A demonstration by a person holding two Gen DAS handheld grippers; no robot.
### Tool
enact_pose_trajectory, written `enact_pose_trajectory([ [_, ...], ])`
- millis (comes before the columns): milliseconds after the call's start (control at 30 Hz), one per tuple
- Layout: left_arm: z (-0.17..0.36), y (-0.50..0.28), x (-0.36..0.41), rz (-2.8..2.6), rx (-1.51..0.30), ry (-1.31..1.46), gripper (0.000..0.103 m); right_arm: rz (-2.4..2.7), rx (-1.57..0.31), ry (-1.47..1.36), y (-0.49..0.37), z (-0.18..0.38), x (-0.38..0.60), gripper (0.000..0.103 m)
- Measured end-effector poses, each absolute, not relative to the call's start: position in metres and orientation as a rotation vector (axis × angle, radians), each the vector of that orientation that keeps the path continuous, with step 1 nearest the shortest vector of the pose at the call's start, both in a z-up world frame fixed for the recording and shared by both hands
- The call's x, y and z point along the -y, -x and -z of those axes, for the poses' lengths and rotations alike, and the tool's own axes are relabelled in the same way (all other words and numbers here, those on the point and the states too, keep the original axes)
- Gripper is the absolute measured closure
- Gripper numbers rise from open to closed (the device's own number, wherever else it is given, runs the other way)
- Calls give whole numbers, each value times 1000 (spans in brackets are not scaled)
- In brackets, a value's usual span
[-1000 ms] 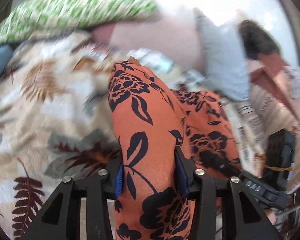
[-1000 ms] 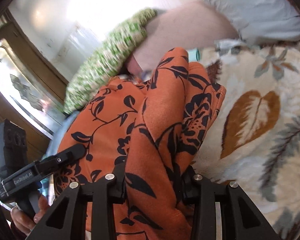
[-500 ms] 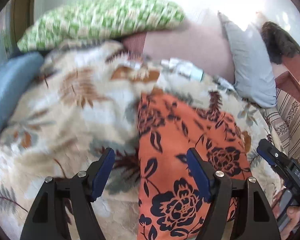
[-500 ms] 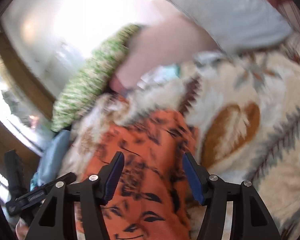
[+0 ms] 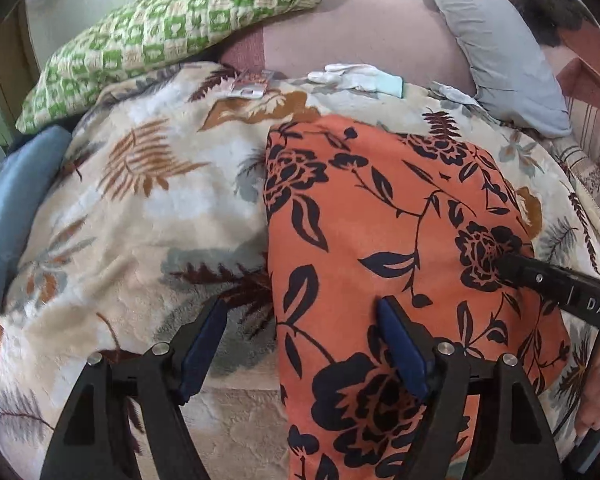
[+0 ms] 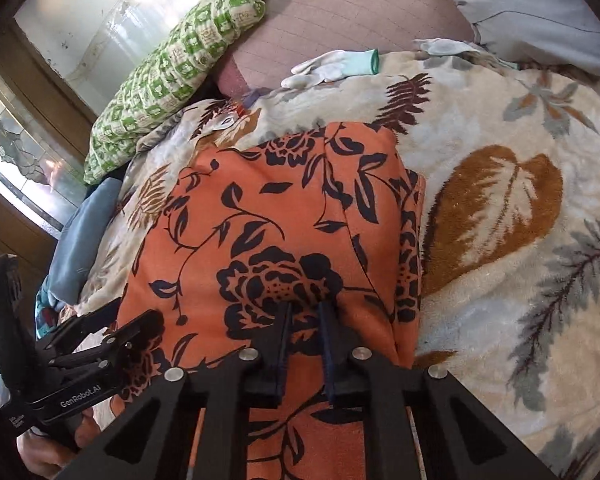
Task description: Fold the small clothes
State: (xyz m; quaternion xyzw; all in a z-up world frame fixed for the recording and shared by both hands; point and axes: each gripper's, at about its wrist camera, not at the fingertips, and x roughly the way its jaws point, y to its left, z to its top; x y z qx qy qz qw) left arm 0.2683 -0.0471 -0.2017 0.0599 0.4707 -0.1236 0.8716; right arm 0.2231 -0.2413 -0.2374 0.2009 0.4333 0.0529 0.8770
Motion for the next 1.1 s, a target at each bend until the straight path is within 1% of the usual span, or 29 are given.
enact_pose_trajectory([
  [133,185,-269,49,244,-913,-122,24,-159,-798,-429,-219,220,244,88],
  [233,174,-271,53,209,-841,-157,24,-163,-738,-424,-229,210,246,85],
  [367,179,-277,60,217,-848,-188,24,-113,-777,-432,-259,215,251,85],
  [500,194,-281,68,200,-874,-251,24,-91,-920,-460,-296,243,258,84],
  [600,199,-282,68,201,-879,-254,24,-107,-929,-456,-305,245,258,85],
  [767,198,-280,69,195,-873,-265,24,-98,-923,-429,-297,232,252,84],
  [933,198,-276,66,193,-871,-262,24,-131,-870,-438,-269,213,249,84],
  [1100,199,-272,68,184,-860,-276,24,-112,-907,-366,-240,203,239,84],
])
